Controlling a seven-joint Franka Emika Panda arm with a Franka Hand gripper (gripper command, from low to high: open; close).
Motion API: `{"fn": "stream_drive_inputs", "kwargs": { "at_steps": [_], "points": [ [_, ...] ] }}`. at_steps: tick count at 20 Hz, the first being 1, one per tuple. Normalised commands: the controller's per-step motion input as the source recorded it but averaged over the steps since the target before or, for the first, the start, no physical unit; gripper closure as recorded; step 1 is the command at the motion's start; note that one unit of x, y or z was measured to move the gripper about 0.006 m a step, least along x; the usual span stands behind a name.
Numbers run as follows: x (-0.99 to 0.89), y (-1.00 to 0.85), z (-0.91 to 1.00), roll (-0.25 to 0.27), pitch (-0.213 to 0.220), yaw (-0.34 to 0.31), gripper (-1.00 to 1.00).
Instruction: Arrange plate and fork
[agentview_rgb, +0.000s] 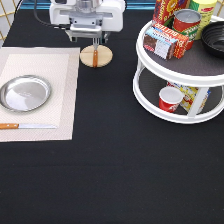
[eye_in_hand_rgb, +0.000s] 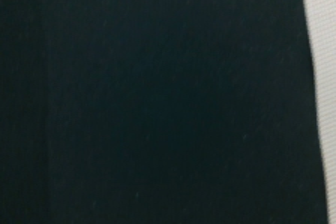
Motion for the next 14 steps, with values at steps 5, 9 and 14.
{"fn": "stream_drive_inputs", "kwargs": {
  "at_steps": [5,9,14],
  "points": [
    [-1.00,0.09,-0.45,0.010,-0.139,0.000,-1.00],
    [-0.97,-0.02,-0.28,0.039,-0.134,0.000,-1.00],
    [-0.78,-0.05,-0.40,0.070,-0.127,-0.001,-1.00]
  ]
}}
